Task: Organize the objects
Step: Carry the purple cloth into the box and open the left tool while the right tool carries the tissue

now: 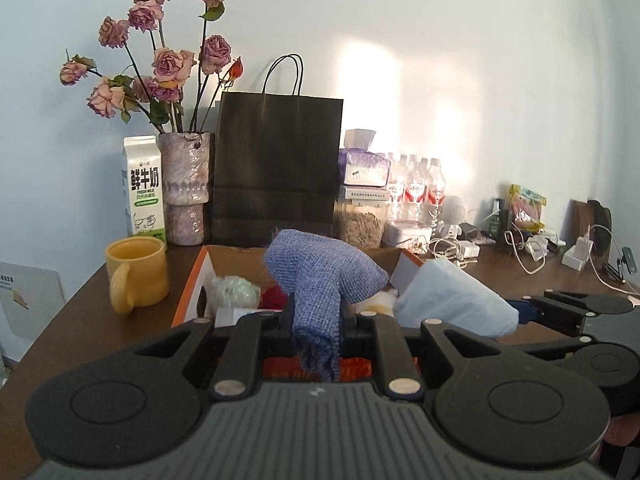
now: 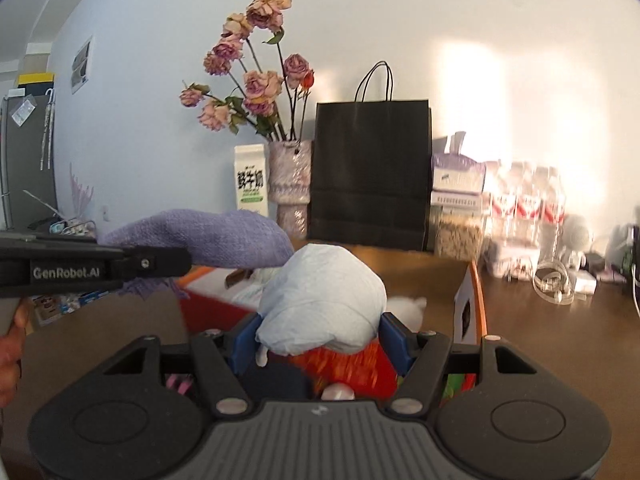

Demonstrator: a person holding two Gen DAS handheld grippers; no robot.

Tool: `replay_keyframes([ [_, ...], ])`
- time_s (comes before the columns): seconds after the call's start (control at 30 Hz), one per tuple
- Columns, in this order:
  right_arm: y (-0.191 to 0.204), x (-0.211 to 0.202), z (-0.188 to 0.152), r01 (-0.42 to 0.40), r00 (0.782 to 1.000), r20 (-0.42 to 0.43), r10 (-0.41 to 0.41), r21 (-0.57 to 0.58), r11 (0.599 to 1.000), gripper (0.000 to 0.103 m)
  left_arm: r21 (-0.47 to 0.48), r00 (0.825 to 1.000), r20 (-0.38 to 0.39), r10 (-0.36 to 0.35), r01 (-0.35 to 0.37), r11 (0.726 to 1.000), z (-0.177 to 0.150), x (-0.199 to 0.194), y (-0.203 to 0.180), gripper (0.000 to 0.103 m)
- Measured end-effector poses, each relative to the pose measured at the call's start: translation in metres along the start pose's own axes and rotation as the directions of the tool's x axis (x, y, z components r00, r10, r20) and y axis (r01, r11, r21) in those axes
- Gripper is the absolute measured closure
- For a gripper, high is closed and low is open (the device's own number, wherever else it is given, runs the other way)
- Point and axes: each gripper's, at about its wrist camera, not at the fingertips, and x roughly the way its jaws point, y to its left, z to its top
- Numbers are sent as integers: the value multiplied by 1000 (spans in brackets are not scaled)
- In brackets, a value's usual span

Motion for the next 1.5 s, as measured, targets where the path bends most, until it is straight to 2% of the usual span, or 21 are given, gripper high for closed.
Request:
replay_keyframes([
  [0.3,-12,77,33,28,999,-31,-28,-21,999,40,-39,1000,-11,24,-25,999,24,68,9,86],
  [0.57,-29,134,39,49,996,-75,-49,-2,999,40,-66,998,-48,41,-44,997,29,129,21,86],
  [0.9,-47,164,28,49,988,-147,-45,18,999,38,-68,993,-106,55,-62,996,23,157,34,85],
  [0.97,-49,164,26,56,987,-153,-52,23,998,24,-80,991,-113,65,-74,994,21,157,35,71],
  [1.0,-50,164,26,59,986,-155,-54,29,998,10,-86,991,-111,76,-86,993,21,156,36,50],
  [1.03,-51,164,26,62,985,-161,-57,28,998,4,-85,990,-104,94,-103,991,21,155,36,31],
  [1.07,-50,164,26,68,984,-168,-63,21,997,3,-83,989,-94,115,-123,989,22,153,36,21],
  [1.1,-50,164,26,77,982,-172,-73,16,997,0,-80,987,-83,136,-143,987,22,152,36,0],
  [1.17,-50,165,26,95,980,-179,-91,12,995,0,-64,983,-61,174,-178,982,23,149,34,0],
  [1.5,-52,162,27,97,980,-176,-91,29,995,0,-63,983,-78,168,-173,983,23,150,35,0],
])
